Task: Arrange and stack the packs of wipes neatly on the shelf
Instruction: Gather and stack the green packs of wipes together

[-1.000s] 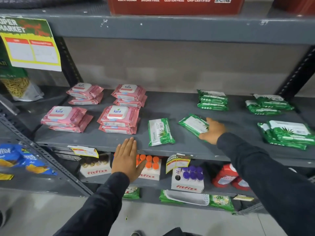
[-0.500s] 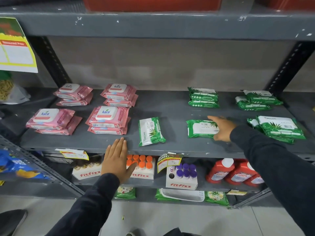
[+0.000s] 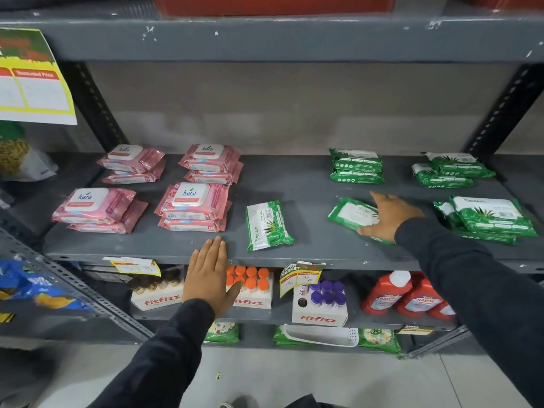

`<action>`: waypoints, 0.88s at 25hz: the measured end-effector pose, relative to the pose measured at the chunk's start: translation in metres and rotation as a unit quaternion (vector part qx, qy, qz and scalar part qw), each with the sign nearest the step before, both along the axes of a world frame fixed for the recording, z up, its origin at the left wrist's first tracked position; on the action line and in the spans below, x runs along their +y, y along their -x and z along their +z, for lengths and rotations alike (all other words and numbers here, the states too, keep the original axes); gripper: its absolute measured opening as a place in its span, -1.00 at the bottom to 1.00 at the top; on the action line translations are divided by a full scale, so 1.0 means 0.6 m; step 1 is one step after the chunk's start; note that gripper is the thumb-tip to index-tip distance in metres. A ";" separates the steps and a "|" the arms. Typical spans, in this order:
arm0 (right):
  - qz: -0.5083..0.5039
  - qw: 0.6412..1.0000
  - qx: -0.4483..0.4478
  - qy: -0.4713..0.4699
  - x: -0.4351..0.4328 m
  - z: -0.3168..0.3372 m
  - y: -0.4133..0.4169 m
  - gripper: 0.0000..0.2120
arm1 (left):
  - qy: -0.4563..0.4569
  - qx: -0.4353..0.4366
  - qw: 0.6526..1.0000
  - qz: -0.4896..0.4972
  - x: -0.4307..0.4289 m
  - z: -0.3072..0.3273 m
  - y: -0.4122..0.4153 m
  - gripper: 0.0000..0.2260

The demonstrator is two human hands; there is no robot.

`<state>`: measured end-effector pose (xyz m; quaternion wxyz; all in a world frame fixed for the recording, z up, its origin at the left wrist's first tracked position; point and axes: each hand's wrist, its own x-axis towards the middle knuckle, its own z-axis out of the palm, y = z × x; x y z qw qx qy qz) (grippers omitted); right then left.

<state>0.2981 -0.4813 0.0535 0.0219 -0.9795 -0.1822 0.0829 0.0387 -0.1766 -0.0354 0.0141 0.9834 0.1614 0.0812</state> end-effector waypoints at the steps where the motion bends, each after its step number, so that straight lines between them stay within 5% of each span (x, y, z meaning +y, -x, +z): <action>1: -0.046 0.999 -0.009 -0.002 0.005 0.002 0.005 0.01 | -0.004 -0.001 1.000 -0.001 0.000 0.000 0.000 -0.20; 5: -0.157 0.986 -0.013 -0.057 0.024 -0.004 0.024 -0.10 | -0.016 -0.001 1.000 0.003 0.000 -0.004 -0.001 -0.19; 9: -0.058 0.995 -0.044 -0.067 0.006 0.012 -0.003 -0.44 | -0.029 0.008 1.000 0.001 0.005 -0.008 -0.001 -0.18; 12: 0.058 0.996 0.040 0.063 -0.016 0.027 -0.014 -0.21 | -0.033 0.015 0.999 0.001 0.006 -0.010 -0.001 -0.17; 15: 0.093 0.986 0.065 0.120 -0.026 0.018 -0.016 -0.19 | -0.031 0.012 0.999 0.000 0.006 -0.011 -0.001 -0.17; 22: 0.045 0.993 -0.088 0.066 -0.027 -0.009 0.004 -0.33 | -0.038 0.017 0.999 0.009 0.003 -0.013 -0.003 -0.17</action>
